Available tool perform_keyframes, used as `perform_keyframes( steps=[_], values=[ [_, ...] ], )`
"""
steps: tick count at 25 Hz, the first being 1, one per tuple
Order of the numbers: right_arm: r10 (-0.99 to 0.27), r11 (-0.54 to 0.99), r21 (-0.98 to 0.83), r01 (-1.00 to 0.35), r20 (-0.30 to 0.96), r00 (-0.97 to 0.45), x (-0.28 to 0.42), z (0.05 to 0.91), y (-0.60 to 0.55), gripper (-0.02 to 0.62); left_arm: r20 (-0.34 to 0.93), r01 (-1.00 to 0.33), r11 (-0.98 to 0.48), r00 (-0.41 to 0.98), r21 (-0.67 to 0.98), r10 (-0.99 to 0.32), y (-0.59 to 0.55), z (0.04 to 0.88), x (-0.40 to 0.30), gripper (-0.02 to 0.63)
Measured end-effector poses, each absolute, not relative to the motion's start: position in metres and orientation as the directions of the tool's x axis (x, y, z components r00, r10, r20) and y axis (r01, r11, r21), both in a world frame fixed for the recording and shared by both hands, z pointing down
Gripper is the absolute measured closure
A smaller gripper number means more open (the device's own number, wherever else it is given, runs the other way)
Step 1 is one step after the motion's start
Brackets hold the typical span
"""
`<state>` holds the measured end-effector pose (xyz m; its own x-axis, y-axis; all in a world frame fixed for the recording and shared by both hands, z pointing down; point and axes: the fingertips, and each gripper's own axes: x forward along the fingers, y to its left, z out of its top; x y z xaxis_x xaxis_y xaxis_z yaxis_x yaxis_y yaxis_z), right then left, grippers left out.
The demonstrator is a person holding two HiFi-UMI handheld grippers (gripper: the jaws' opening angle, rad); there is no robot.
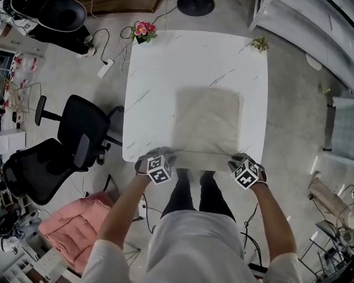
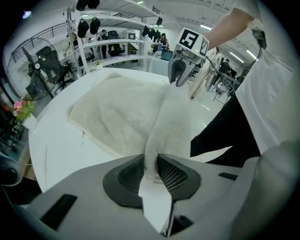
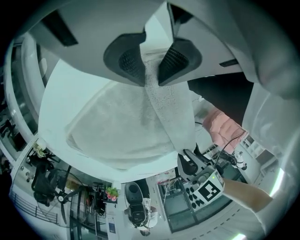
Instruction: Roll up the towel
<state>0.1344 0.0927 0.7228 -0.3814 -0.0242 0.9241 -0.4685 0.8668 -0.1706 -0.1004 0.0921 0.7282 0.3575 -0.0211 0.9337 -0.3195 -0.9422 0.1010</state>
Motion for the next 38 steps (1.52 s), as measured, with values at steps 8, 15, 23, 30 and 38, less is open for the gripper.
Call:
perform_keyframes(
  steps=[8,15,23,30,38],
  values=[
    [-0.100,0.871,-0.077,-0.485,0.939,-0.328,0.139,0.743,0.078,0.393,0.940,-0.442,-0.896,0.318,0.035,-0.120,0.071,0.745,-0.105,0.411],
    [-0.158,0.865,-0.028,-0.502,0.933,-0.324,0.137,0.731,0.079,0.405,0.943,-0.466,-0.885,0.284,-0.021,-0.172,0.074,0.739,-0.109,0.417],
    [-0.262,0.854,0.041,-0.518,0.895,-0.360,0.138,0.691,0.089,0.410,0.903,-0.551,-0.830,0.308,-0.087,-0.299,0.075,0.702,-0.117,0.414],
    [-0.182,0.879,-0.042,-0.474,0.891,-0.416,0.121,0.689,0.125,0.425,0.899,-0.477,-0.878,0.375,-0.021,-0.225,0.124,0.702,-0.100,0.425],
    [-0.168,0.900,-0.006,-0.436,0.918,-0.359,0.128,0.722,0.146,0.423,0.916,-0.449,-0.893,0.348,-0.025,-0.201,0.143,0.732,-0.099,0.425]
  ],
)
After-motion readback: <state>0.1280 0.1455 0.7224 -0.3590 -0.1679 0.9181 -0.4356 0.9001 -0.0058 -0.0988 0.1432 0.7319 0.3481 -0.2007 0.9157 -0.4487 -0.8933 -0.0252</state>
